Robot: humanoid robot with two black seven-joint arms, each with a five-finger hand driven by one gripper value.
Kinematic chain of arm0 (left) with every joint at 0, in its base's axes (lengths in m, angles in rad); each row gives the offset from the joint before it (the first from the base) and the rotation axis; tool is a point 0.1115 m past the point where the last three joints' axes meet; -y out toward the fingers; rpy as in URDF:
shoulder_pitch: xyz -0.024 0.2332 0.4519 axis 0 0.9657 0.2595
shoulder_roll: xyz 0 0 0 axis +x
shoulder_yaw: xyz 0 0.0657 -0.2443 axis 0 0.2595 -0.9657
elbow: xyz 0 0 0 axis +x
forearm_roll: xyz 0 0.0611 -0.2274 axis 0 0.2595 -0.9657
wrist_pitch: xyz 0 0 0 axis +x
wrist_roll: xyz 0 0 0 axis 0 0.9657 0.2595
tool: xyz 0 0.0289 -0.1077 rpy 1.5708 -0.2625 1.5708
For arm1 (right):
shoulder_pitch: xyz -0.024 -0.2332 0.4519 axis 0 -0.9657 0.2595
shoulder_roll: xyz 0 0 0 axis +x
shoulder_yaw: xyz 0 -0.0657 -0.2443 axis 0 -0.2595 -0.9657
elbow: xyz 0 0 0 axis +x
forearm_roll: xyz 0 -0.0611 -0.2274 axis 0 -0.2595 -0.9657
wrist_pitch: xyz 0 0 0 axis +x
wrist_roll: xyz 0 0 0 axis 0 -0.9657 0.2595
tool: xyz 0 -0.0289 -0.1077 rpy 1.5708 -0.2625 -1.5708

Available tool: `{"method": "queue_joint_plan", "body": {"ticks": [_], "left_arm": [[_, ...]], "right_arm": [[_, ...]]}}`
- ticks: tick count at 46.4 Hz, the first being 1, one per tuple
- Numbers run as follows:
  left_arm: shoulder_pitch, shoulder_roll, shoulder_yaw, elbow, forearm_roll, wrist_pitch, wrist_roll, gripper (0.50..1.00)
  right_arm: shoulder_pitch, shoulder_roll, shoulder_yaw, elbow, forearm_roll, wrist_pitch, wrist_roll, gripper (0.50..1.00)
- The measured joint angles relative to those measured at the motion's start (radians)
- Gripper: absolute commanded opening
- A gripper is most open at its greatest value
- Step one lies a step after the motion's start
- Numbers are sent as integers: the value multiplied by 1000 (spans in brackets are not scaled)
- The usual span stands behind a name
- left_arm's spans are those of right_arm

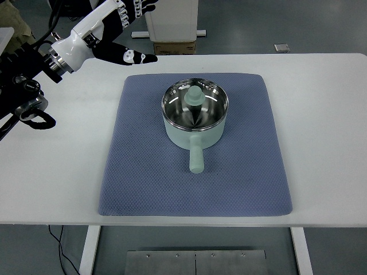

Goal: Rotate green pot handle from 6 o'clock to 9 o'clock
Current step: 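Raise the left hand up and over toward the far side of the pot, then reach the left hand over the pot rim toward the green handle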

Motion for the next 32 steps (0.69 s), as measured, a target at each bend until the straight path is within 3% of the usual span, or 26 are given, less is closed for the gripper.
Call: {"method": "queue_joint_plan", "body": {"ticks": [32], "left_arm": [[-1, 60, 0, -203, 106, -16, 0, 1000]], "right_arm": [[0, 0, 0, 0, 0, 0, 0, 1000]]}}
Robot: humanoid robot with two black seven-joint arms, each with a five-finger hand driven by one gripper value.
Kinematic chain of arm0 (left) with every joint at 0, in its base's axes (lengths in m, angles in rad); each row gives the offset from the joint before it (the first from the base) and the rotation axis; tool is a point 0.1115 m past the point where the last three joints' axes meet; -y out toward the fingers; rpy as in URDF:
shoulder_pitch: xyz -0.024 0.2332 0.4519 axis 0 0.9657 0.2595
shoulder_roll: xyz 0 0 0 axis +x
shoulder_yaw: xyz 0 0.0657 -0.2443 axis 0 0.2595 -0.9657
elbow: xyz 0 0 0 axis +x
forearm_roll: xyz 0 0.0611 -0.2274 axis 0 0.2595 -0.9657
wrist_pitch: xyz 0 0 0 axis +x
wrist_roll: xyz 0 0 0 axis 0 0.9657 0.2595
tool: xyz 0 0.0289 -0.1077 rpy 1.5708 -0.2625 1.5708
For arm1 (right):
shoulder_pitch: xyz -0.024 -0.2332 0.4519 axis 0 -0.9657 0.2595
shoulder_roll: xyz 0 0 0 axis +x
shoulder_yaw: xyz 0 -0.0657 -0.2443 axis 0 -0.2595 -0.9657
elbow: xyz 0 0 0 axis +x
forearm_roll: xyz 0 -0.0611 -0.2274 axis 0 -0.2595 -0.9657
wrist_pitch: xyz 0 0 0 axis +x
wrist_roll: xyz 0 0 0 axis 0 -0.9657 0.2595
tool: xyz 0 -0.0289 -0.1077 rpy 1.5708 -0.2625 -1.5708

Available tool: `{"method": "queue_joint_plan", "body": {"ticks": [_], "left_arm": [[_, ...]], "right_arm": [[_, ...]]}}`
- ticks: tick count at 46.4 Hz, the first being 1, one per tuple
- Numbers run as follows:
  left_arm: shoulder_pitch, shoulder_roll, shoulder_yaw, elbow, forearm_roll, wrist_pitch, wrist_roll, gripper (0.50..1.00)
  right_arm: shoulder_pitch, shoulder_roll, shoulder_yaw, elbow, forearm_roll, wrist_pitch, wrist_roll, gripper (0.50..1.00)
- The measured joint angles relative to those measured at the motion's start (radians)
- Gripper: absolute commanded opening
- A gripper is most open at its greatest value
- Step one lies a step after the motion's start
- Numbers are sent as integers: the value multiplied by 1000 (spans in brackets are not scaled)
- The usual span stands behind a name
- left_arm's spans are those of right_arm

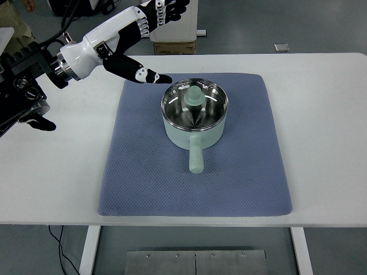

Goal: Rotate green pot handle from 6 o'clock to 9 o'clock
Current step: 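Reach the left hand over the pot rim toward the green handle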

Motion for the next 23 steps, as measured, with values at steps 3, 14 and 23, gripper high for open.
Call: {"method": "queue_joint_plan", "body": {"ticks": [3, 14, 23], "left_arm": [[0, 3, 1, -17, 21, -6, 0, 1000], [-2, 23, 9, -54, 53, -47, 0, 1000], [-17, 40, 26, -87, 100, -57, 0, 1000]], "right_arm": [[0, 0, 0, 0, 0, 0, 0, 1000], [0, 0, 0, 0, 0, 0, 0, 1000], [0, 0, 0, 0, 0, 0, 0, 1000]]}}
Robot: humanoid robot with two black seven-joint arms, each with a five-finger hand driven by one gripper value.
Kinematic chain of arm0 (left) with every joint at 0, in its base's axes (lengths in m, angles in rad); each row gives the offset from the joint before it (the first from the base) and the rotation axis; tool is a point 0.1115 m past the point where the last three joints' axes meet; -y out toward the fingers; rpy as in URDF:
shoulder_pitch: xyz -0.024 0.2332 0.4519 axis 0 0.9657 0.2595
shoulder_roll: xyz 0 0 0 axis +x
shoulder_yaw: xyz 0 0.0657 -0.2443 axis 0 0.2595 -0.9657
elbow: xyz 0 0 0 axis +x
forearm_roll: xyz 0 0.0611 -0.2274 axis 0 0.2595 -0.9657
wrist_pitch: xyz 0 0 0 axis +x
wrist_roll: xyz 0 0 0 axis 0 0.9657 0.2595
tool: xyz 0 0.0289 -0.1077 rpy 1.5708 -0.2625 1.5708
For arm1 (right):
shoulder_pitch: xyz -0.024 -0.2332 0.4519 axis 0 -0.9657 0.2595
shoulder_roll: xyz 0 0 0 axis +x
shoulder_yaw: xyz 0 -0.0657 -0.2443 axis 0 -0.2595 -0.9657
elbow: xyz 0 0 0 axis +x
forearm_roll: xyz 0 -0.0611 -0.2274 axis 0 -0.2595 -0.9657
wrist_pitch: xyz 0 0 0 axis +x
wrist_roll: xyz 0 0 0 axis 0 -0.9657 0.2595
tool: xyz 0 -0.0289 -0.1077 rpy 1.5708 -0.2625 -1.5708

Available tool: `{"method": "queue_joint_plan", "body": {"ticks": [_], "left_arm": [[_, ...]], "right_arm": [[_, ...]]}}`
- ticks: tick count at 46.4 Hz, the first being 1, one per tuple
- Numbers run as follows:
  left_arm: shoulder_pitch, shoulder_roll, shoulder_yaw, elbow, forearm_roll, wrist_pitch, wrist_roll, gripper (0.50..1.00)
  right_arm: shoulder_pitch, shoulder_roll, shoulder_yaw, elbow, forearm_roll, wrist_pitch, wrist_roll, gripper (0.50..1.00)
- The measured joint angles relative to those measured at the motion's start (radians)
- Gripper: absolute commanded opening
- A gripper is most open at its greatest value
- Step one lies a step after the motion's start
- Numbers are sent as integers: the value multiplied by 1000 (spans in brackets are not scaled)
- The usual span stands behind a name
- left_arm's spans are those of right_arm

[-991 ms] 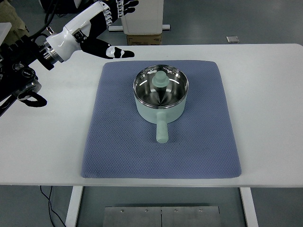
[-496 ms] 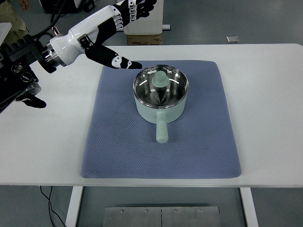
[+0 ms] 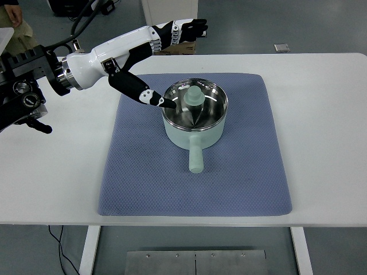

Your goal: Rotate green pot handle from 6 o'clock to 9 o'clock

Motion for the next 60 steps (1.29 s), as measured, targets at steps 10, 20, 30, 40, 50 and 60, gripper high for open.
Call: {"method": "queue_joint_plan", "body": {"ticks": [10, 20, 30, 40, 50, 60], "left_arm": [[-43, 12, 60, -11, 59, -1, 0, 1000], [-66, 18, 103, -23, 102, -22, 0, 1000], [-93, 16, 153, -46, 155, -28, 0, 1000], [-120, -5, 196, -52, 231, -28, 0, 1000], [-133, -49, 215, -51, 315, -28, 0, 1000], [-152, -86, 235, -49, 356, -27, 0, 1000]], "right_arm": [[0, 0, 0, 0, 0, 0, 0, 1000], [0, 0, 0, 0, 0, 0, 0, 1000], [0, 0, 0, 0, 0, 0, 0, 1000], [0, 0, 0, 0, 0, 0, 0, 1000], [0, 0, 0, 0, 0, 0, 0, 1000], [0, 0, 0, 0, 0, 0, 0, 1000]]}}
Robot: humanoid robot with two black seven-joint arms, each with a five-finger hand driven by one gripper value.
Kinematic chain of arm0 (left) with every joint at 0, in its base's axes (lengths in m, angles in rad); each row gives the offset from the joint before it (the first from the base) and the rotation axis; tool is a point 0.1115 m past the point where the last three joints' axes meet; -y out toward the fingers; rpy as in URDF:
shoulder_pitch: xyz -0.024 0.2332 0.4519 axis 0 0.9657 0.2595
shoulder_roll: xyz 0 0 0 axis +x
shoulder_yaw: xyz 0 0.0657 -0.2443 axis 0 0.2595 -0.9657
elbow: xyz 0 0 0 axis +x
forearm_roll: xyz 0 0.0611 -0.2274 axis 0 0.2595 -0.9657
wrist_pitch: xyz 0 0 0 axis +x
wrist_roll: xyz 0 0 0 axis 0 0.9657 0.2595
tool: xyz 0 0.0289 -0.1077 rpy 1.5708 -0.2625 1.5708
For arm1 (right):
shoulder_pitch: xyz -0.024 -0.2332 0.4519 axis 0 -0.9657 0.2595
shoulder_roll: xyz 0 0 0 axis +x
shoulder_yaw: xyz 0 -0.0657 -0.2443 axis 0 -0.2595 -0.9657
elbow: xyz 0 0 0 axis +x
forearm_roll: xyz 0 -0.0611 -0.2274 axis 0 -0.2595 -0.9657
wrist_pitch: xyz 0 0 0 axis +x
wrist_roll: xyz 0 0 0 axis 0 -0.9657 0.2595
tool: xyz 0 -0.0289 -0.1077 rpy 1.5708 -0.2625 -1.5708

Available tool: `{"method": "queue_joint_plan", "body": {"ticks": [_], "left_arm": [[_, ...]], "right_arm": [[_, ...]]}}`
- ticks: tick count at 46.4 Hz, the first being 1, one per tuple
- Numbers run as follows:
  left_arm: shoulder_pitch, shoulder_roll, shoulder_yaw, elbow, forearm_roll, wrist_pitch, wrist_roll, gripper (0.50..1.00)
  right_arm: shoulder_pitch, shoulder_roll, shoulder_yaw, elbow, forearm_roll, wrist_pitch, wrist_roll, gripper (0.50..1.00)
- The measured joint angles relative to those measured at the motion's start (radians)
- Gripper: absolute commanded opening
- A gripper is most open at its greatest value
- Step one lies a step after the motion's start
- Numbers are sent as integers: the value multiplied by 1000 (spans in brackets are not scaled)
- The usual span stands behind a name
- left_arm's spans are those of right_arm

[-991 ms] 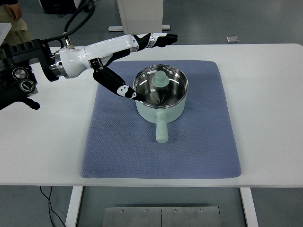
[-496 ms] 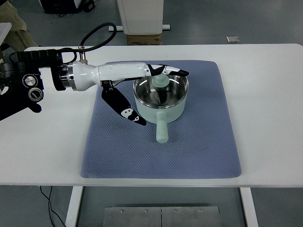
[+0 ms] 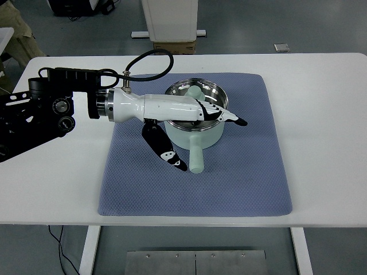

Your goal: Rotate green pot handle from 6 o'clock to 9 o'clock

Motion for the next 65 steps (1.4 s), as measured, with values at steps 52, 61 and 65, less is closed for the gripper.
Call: {"method": "queue_joint_plan", "body": {"ticks": [52, 61, 65], "left_arm": [[-101, -127, 131, 85, 228, -22, 0, 1000], [-105, -145, 134, 90, 231, -52, 0, 1000], [-112, -149, 134, 90, 245, -72, 0, 1000]], "right_arm": [[0, 0, 0, 0, 0, 0, 0, 1000], [0, 0, 0, 0, 0, 0, 0, 1000], [0, 0, 0, 0, 0, 0, 0, 1000]]}}
